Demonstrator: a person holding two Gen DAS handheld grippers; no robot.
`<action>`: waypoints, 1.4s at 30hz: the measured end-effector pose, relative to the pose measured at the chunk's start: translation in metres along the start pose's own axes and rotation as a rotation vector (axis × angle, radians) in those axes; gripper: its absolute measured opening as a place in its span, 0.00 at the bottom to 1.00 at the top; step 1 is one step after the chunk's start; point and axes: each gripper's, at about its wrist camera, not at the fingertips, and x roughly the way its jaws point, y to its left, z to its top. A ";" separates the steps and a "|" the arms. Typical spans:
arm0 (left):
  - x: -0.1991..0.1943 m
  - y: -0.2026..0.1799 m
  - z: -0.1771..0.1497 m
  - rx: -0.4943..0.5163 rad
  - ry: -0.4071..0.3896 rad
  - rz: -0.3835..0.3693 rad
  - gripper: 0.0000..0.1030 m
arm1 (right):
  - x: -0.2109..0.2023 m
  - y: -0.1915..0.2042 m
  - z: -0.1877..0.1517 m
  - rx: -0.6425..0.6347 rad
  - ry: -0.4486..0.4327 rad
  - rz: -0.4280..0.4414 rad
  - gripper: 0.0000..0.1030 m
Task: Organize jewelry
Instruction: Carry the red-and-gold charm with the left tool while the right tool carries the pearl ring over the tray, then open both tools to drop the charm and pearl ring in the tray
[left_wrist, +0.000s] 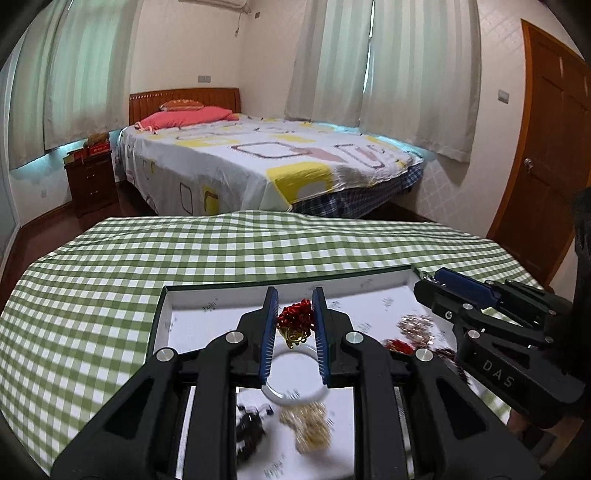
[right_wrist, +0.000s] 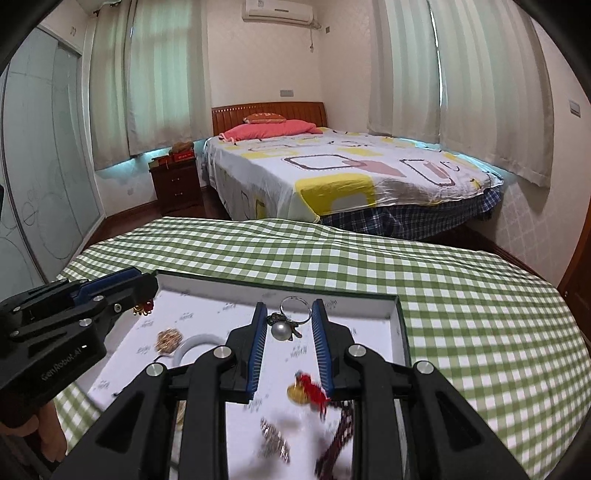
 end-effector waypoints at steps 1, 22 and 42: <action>0.007 0.002 0.002 -0.002 0.012 0.003 0.18 | 0.006 -0.001 0.002 -0.003 0.007 -0.002 0.25; 0.121 0.027 0.007 -0.081 0.381 0.028 0.18 | 0.097 -0.025 0.004 0.066 0.315 0.049 0.25; 0.104 0.021 0.010 -0.045 0.325 0.054 0.73 | 0.083 -0.026 0.002 0.055 0.283 0.007 0.69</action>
